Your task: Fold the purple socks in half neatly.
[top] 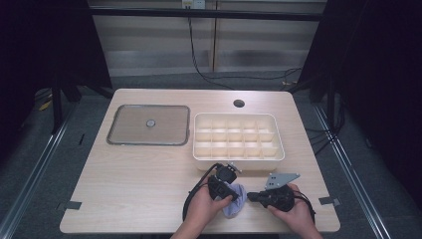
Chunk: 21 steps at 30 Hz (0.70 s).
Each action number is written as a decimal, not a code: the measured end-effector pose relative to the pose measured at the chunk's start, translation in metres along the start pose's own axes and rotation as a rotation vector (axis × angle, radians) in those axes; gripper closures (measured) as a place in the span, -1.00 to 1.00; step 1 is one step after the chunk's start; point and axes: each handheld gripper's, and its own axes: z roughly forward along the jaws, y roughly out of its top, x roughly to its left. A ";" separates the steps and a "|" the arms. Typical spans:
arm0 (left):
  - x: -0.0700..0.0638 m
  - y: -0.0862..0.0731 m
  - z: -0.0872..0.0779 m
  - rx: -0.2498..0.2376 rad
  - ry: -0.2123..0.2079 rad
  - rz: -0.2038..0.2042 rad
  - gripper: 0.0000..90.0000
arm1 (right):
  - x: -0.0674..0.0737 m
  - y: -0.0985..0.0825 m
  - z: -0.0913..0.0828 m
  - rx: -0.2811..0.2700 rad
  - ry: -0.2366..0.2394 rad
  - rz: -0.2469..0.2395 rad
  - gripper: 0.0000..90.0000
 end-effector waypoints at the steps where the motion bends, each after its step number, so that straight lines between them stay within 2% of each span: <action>1: 0.000 0.000 0.000 -0.001 -0.001 -0.001 0.78 | -0.001 0.000 -0.001 0.000 -0.001 0.004 1.00; 5: -0.002 0.000 -0.002 0.005 -0.001 -0.003 0.68 | -0.002 0.000 -0.003 -0.003 -0.003 0.007 1.00; 9: -0.001 0.001 -0.005 0.013 -0.009 -0.004 0.66 | -0.002 -0.002 -0.002 0.011 -0.006 0.001 1.00; 21: 0.003 0.002 -0.020 -0.012 -0.003 -0.013 0.58 | -0.001 -0.002 -0.001 0.008 -0.001 0.000 1.00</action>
